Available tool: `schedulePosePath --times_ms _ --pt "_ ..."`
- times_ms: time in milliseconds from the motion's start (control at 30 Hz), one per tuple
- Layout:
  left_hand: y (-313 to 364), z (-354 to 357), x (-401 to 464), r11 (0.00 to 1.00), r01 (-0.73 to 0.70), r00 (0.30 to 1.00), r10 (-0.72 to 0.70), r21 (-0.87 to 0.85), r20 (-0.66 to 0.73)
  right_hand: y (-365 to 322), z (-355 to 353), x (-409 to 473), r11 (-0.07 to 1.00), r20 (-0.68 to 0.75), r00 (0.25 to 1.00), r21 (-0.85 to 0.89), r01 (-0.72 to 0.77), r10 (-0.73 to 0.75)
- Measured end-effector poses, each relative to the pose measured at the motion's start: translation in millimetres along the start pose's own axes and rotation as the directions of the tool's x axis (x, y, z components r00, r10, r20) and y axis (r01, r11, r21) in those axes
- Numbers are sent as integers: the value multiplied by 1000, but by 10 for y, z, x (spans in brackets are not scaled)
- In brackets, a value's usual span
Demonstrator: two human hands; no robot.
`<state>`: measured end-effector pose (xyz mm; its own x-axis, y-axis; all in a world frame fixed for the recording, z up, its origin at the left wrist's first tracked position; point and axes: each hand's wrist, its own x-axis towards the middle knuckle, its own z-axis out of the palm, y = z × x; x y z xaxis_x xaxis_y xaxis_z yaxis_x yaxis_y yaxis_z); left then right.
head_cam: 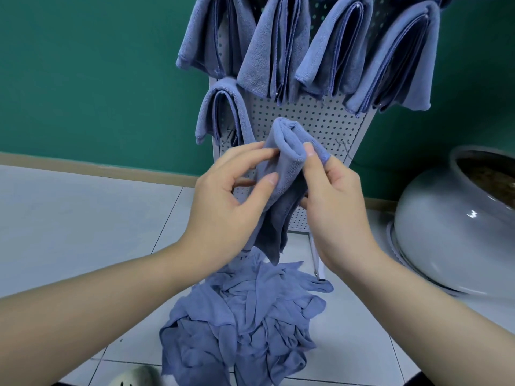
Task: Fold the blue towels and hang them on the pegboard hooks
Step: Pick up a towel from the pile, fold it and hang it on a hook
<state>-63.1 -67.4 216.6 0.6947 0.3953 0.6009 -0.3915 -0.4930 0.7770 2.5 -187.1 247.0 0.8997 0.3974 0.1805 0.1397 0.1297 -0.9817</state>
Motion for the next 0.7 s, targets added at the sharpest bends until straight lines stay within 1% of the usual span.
schedulePosePath --times_ms 100,267,333,367,400,467,567,633,700 --pt "-13 -12 27 999 28 999 -27 35 -17 35 7 -5 1000 23 1000 -3 9 -9" --pt "6 -45 95 997 54 998 -51 53 -47 44 3 -51 999 145 989 -18 45 -42" --pt "1 -49 105 993 111 993 -109 31 -50 55 3 -44 998 165 985 -25 64 -59" --pt "-2 -46 106 988 155 987 -155 -6 -42 58 2 -35 998 146 987 -20 66 -62" --pt "-14 -42 106 976 208 978 -209 -59 -17 63 0 -18 998 123 990 -9 65 -63" --pt "-32 -28 96 925 333 943 -321 -181 92 63 1 25 997 96 993 7 71 -72" --pt "-40 -20 83 838 488 864 -423 -243 274 32 13 74 997 131 989 47 64 -69" --pt "-38 -21 83 792 535 836 -445 -296 320 -7 16 101 995 171 982 76 65 -77" --pt "-44 -28 109 784 532 841 -444 -320 309 -46 15 140 990 206 974 119 75 -98"
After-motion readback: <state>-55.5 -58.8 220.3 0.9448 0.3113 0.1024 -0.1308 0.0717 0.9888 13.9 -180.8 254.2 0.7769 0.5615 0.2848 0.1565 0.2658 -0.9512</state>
